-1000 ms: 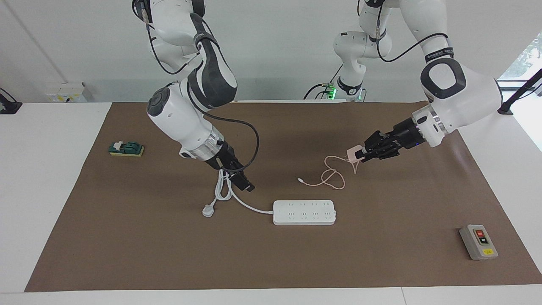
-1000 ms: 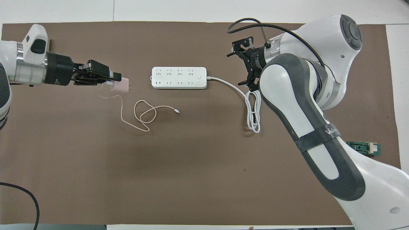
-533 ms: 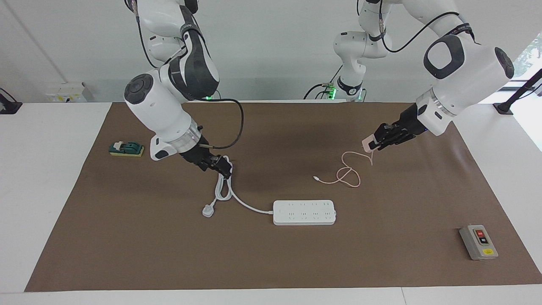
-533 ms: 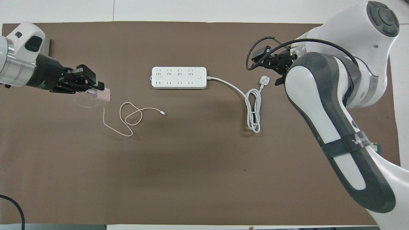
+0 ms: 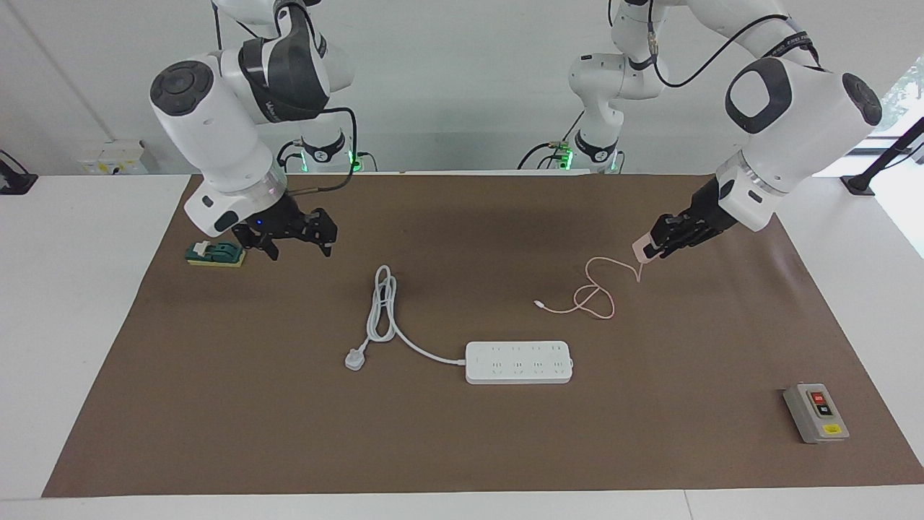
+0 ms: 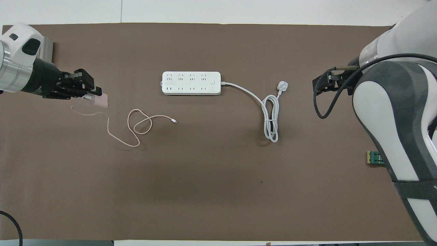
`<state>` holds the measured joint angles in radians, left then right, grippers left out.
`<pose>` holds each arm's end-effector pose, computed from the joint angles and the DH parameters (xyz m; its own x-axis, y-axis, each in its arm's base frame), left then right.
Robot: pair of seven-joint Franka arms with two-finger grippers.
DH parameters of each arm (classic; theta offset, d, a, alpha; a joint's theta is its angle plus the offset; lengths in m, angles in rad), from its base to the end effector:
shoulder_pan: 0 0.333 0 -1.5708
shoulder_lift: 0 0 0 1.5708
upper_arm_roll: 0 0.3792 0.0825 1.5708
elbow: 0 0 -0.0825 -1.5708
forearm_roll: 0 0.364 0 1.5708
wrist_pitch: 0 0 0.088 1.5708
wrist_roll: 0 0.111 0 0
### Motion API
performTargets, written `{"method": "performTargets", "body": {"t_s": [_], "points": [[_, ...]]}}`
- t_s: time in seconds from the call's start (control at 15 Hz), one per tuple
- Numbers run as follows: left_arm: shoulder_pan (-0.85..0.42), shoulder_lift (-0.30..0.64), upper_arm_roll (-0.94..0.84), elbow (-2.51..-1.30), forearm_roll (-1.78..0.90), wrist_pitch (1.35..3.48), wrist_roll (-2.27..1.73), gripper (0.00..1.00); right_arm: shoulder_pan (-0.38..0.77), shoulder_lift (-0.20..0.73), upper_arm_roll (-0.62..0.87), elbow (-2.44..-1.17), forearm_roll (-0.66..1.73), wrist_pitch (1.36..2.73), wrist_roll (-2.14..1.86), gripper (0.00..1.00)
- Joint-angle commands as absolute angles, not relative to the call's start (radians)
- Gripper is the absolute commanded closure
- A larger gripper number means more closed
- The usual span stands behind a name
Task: Plug charger into power strip
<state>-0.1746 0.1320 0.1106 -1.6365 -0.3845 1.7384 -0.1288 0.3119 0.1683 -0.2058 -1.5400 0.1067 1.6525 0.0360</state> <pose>0.5868 -0.0777 0.6006 0.9893 0.1184 -0.0855 0.1410 -0.9275 0.3462 0.5917 0.0854 0.6112 0.9965 0.0623 -0.0550 0.0584 -0.9959 -0.0695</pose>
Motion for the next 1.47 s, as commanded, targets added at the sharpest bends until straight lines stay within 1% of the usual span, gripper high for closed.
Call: {"method": "performTargets", "body": {"t_s": [0.0,0.27,0.4,0.47,0.6,0.67,0.8,0.93,1.07,1.2,1.4], "points": [[-0.173,0.121,0.112,-1.631,-0.329,1.747,-0.149,1.0,0.308,0.109,-0.198,-1.568,0.067,1.605,-0.034,0.0],[-0.215,0.117,0.106,-1.628,-0.209,1.766,-0.184,1.0,0.296,0.078,-0.195,-1.571,0.037,1.51,-0.035,0.0],[-0.221,0.115,0.1,-1.628,-0.181,1.787,-0.341,1.0,0.288,0.064,-0.183,-1.584,-0.009,1.477,-0.035,0.0],[-0.232,0.11,0.094,-1.631,-0.163,1.79,-0.383,1.0,0.256,0.054,-0.167,-1.603,-0.011,1.491,-0.04,0.0],[-0.239,0.104,0.094,-1.637,-0.16,1.786,-0.397,1.0,0.166,0.051,-0.05,-1.603,-0.02,1.497,-0.048,0.0],[-0.239,0.104,0.094,-1.634,-0.16,1.776,-0.396,1.0,0.144,0.051,-0.025,-1.6,-0.024,1.499,-0.045,0.0],[-0.239,0.104,0.1,-1.631,-0.163,1.77,-0.399,1.0,0.123,0.054,-0.029,-1.592,-0.015,1.532,-0.044,0.0],[-0.236,0.103,0.101,-1.634,-0.161,1.759,-0.411,1.0,0.124,0.048,-0.04,-1.597,-0.015,1.534,-0.035,0.0],[-0.233,0.103,0.103,-1.632,-0.16,1.762,-0.416,1.0,0.139,0.019,-0.041,-1.623,-0.015,1.528,-0.032,0.0],[-0.232,0.103,0.103,-1.632,-0.16,1.764,-0.445,1.0,0.144,0.015,-0.046,-1.626,-0.014,1.526,-0.017,0.0],[-0.241,0.104,0.104,-1.629,-0.155,1.763,-0.484,1.0,0.144,-0.011,-0.055,-1.663,-0.009,1.54,-0.015,0.0]]}}
